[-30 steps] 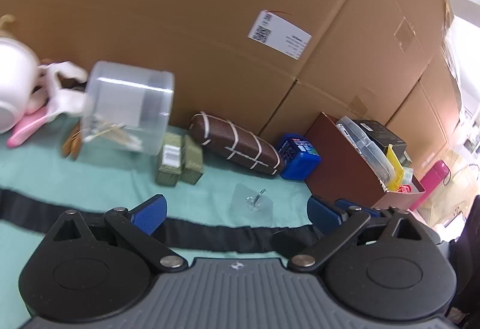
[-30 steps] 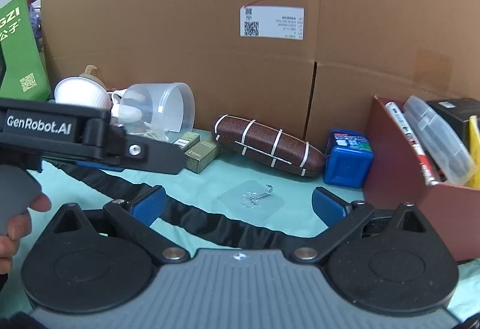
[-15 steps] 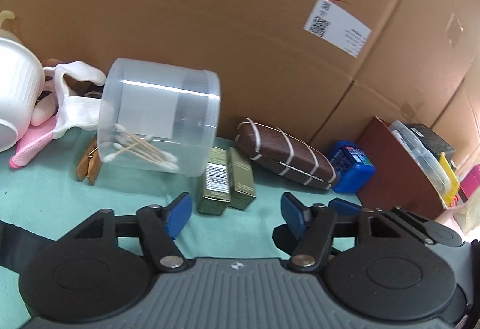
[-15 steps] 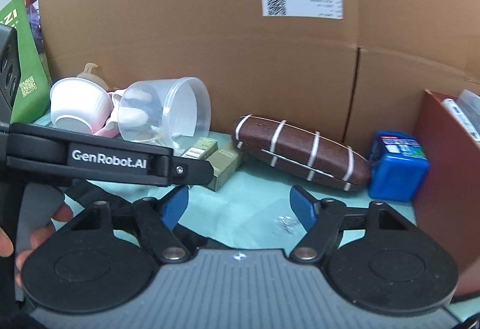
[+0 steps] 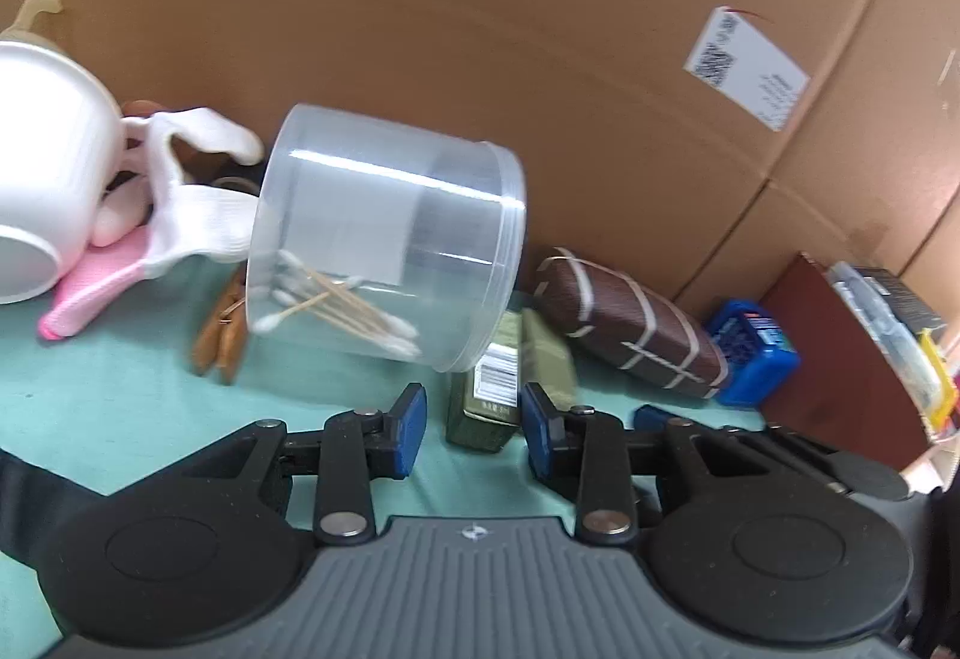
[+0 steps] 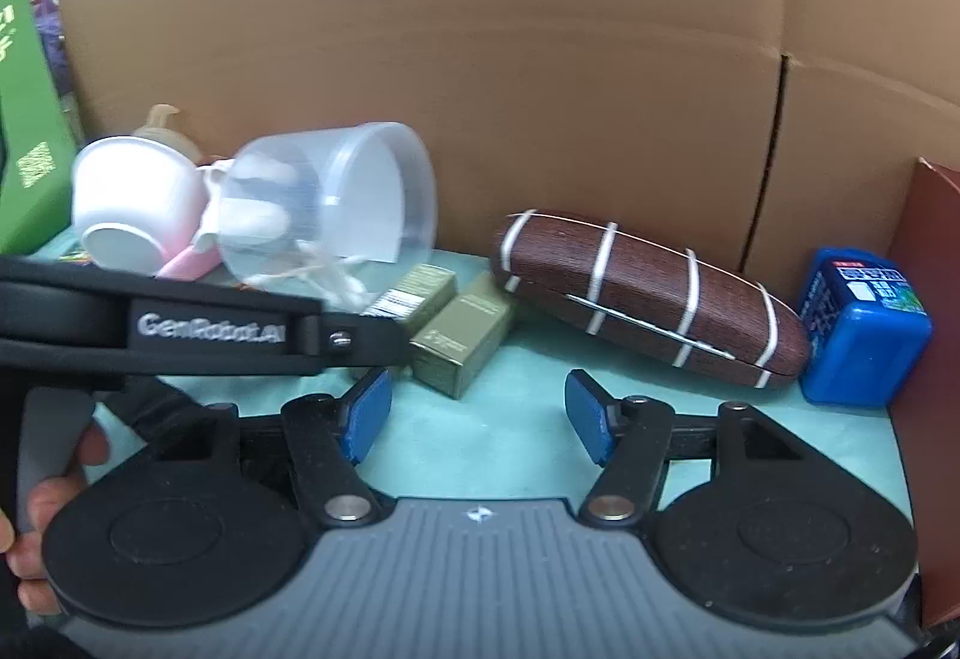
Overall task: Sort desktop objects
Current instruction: 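Grasp one olive-green box with the left tool while the right tool grasps another, then lift both olive boxes and carry them over the dark-red box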
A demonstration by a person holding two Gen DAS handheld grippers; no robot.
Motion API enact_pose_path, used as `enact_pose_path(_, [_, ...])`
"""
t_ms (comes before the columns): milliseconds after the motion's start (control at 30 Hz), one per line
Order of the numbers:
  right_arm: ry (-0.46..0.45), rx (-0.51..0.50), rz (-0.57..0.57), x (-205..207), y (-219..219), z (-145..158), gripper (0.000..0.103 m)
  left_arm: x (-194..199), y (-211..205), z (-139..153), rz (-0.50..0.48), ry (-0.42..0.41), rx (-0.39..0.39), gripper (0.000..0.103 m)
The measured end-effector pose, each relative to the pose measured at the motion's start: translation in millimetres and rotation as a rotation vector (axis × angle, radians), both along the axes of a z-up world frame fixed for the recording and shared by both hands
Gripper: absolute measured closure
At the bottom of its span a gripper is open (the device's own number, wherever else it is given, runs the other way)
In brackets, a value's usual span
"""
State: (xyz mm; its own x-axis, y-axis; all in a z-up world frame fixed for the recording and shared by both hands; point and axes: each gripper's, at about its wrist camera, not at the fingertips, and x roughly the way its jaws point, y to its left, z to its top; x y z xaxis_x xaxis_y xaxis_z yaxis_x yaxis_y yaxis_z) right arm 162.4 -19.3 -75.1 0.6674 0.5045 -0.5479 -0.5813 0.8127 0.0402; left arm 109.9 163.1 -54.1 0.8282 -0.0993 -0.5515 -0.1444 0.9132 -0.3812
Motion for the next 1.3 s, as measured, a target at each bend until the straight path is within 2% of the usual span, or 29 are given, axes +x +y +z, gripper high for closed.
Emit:
enact_pose_path(100, [0.003,0.027,-0.033,5,-5,2,0.042,0,3,-2,0.006,-0.005,-0.010,0.068])
enact_pose_path(267, [0.008,0.031,-0.023,8,-2,3,0.044,-1,7,-2,0.007,-0.009,-0.031,0.069])
enact_pose_path(367, [0.011,0.027,-0.014,10,1,2,0.046,-2,10,-1,0.008,-0.004,-0.034,0.074])
enact_pose_path(500, [0.010,0.020,-0.009,16,6,1,0.057,-3,15,0,0.025,-0.004,-0.053,0.078])
enact_pose_path(567, [0.029,0.017,-0.011,19,4,0,0.068,-3,16,-2,0.016,-0.004,-0.063,0.076])
enact_pose_path(600, [0.035,0.015,-0.015,20,3,-1,0.077,-3,16,-2,0.014,-0.006,-0.056,0.076])
enact_pose_path(700, [0.040,0.009,-0.025,19,-3,1,0.081,-4,14,0,0.000,-0.003,-0.049,0.078])
enact_pose_path(900, [0.030,-0.036,0.013,-11,-17,13,0.081,-18,-2,8,-0.040,0.018,-0.038,0.078])
enact_pose_path(1100, [0.042,-0.078,0.069,-56,-46,24,0.081,-52,-18,12,-0.107,0.043,0.003,0.081])
enact_pose_path(1300, [0.076,-0.079,0.070,-88,-69,22,0.081,-74,-29,2,-0.139,0.061,0.018,0.081])
